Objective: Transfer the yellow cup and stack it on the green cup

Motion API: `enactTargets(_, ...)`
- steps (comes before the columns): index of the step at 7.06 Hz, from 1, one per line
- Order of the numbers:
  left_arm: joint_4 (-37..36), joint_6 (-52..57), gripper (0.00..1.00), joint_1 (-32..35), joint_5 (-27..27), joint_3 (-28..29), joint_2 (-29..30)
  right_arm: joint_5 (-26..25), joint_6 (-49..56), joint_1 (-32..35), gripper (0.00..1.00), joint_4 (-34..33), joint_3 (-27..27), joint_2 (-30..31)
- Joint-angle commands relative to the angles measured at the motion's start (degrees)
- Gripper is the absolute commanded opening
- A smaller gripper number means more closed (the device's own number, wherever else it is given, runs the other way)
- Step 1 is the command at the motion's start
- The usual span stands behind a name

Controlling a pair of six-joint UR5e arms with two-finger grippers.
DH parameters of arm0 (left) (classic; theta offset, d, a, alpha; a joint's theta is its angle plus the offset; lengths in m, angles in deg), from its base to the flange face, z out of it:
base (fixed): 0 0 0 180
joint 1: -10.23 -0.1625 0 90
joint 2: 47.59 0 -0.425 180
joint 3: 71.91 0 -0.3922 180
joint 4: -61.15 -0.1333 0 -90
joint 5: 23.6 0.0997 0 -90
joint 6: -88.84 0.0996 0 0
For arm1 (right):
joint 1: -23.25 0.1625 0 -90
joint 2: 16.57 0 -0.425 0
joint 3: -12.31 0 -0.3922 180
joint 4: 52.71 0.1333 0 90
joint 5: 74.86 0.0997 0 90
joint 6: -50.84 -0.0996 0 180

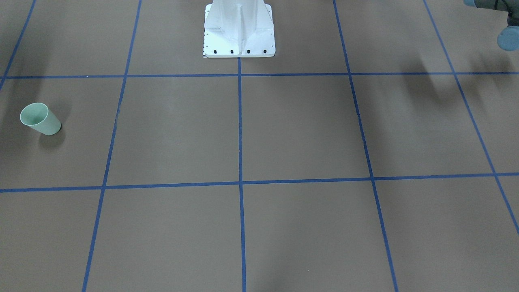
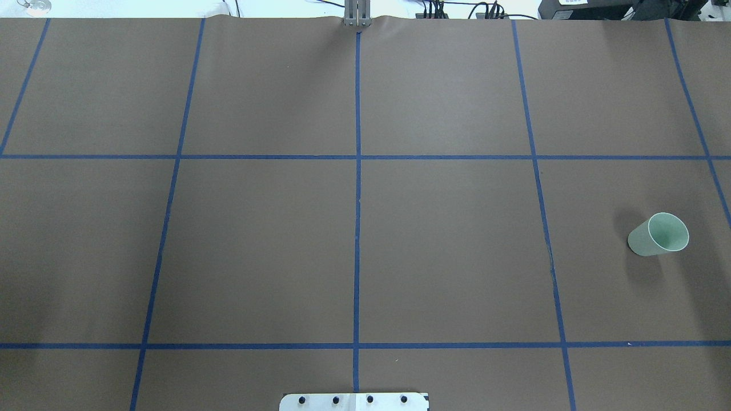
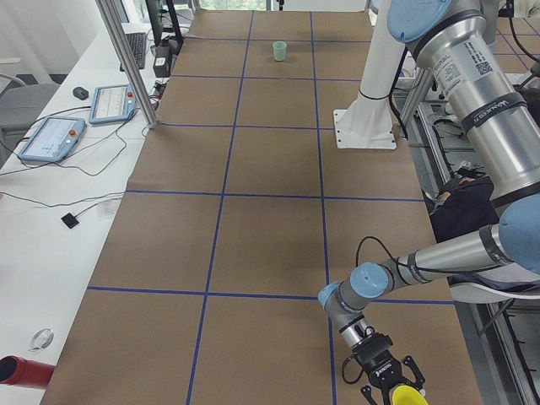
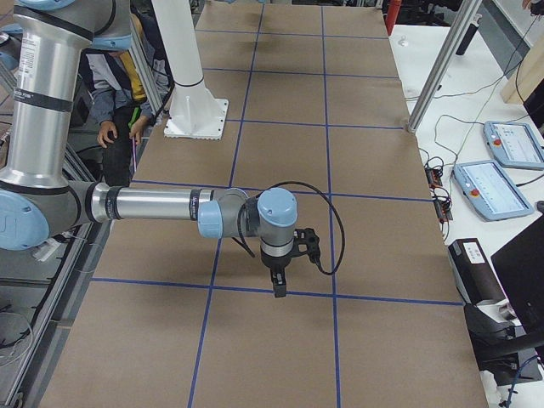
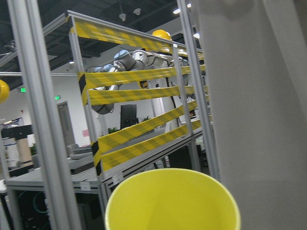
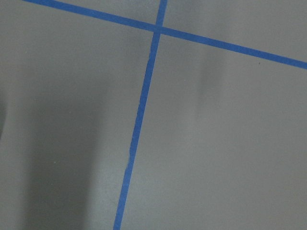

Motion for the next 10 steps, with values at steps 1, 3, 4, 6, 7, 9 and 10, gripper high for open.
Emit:
enactTargets(1,9.63,4.33,0.34,4.10,13.10,0.25,-1.30,0.86,0.00,0.00,1.00,0.32,-0.12,-0.04)
enactTargets(3,25.84,15.20,0.34,10.69,24.80,0.52,-1.22,0.87,0.09,0.00,1.00,0.32,-0.12,-0.04)
enactTargets(4,36.47,23.01,0.34,14.20,28.85,1.65,-0.96,0.95,0.09,0.00,1.00,0.32,-0.38,-0.04)
enactTargets(6,64.64,50.09,0.34,24.72,30.21,7.69,3.14,1.31,0.09,0.00,1.00,0.50,-0.48,-0.04)
enactTargets(7,74.10,64.51,0.34,30.09,29.77,11.81,8.83,1.39,0.09,0.00,1.00,2.41,-0.04,-0.04)
enactTargets(9,77.26,75.53,0.31,34.96,20.87,12.83,17.99,3.66,0.00,0.00,1.00,3.13,-0.04,-0.04)
enactTargets(10,80.84,84.17,0.30,38.54,14.19,12.73,21.77,4.11,-0.09,0.00,1.00,3.13,-0.04,-0.04)
